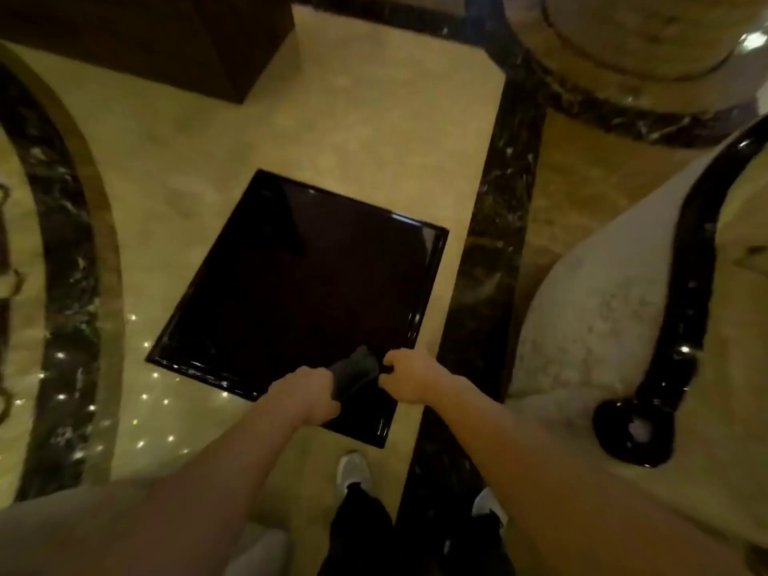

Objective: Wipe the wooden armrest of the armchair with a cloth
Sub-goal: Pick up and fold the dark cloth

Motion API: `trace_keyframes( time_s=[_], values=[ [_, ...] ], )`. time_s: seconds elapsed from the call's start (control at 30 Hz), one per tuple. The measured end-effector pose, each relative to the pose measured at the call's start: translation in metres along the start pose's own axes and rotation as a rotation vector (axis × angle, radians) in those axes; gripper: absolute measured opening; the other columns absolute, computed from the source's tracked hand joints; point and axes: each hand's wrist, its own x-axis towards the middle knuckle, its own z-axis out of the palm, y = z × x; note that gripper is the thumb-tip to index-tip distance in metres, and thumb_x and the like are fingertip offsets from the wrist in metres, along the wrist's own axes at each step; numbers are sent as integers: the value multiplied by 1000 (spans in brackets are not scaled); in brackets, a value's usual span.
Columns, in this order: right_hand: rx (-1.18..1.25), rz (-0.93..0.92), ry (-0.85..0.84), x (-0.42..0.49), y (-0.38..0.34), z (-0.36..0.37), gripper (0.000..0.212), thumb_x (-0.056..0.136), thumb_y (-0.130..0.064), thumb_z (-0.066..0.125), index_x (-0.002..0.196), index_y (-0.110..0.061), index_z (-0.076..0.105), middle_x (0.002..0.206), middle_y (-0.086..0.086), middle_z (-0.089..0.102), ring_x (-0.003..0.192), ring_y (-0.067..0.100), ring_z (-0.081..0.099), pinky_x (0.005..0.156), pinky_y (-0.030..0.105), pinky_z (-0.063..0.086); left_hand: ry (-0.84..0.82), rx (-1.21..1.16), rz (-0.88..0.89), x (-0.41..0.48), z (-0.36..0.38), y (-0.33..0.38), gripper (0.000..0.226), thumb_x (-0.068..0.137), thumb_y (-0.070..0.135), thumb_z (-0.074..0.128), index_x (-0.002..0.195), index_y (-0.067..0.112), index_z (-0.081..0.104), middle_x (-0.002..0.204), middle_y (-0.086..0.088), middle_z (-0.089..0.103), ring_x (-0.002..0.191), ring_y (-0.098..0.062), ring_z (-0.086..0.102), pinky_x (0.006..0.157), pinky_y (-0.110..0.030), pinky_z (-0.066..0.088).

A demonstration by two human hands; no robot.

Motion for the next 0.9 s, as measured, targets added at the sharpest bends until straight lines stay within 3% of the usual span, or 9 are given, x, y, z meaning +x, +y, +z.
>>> trace_keyframes(
  time_s=[0.1,0.2,0.3,0.4,0.5,0.6,0.67,0.77,0.9],
  values=[
    [85,45,57,56,4,47,28,97,-31,53,118,-14,57,108,8,65,93,24,67,84,42,61,68,-80,-55,49,50,-30,24,91,38,55,104,19,60,98,-4,63,83,-23,63,71,-36,55],
    [96,73,163,117,16,90,43,96,-32,54,136,-16,48,131,11,54,115,29,57,97,44,54,199,-284,-110,105,92,-46,31,93,36,55,118,18,57,116,-10,61,102,-30,62,85,-43,55],
    [131,89,325,169,29,121,65,96,-33,56,153,-19,27,150,11,36,134,33,38,107,44,43,269,-449,-194,159,121,-52,54,95,41,52,144,23,37,143,-16,43,127,-40,47,102,-51,47],
    [241,124,411,203,38,145,69,94,-36,59,153,-20,27,152,10,32,138,32,32,110,43,40,238,-409,-186,193,141,-51,71,95,49,48,154,26,18,158,-13,20,140,-43,26,110,-53,34],
    [398,168,488,228,48,166,57,88,-35,69,137,-14,46,135,9,49,126,28,47,102,43,50,330,-459,-220,210,158,-53,61,92,41,58,144,22,33,144,-15,38,127,-39,41,99,-49,44],
    [792,171,402,229,59,166,30,84,-24,75,106,-16,57,103,2,63,106,25,62,74,30,54,262,-820,-222,208,161,-50,28,89,27,67,106,6,58,104,-18,66,96,-35,65,82,-48,56],
    [1107,185,333,209,70,160,24,83,-11,74,98,-22,59,98,1,64,101,24,64,74,30,55,167,-1124,-241,194,159,-39,23,86,19,72,98,1,67,97,-25,71,91,-41,70,82,-55,58],
    [1459,223,300,144,104,147,35,78,10,71,95,-20,62,102,9,69,96,26,69,86,43,60,66,-1301,-209,164,152,-8,30,78,9,78,106,0,70,100,-25,74,90,-38,72,79,-47,58],
    [1549,239,388,17,187,131,41,70,11,79,105,1,61,100,16,71,97,35,72,77,43,64,-199,-1162,-13,133,137,86,59,57,18,90,111,7,70,96,-27,74,84,-39,70,77,-48,51]
  ],
)
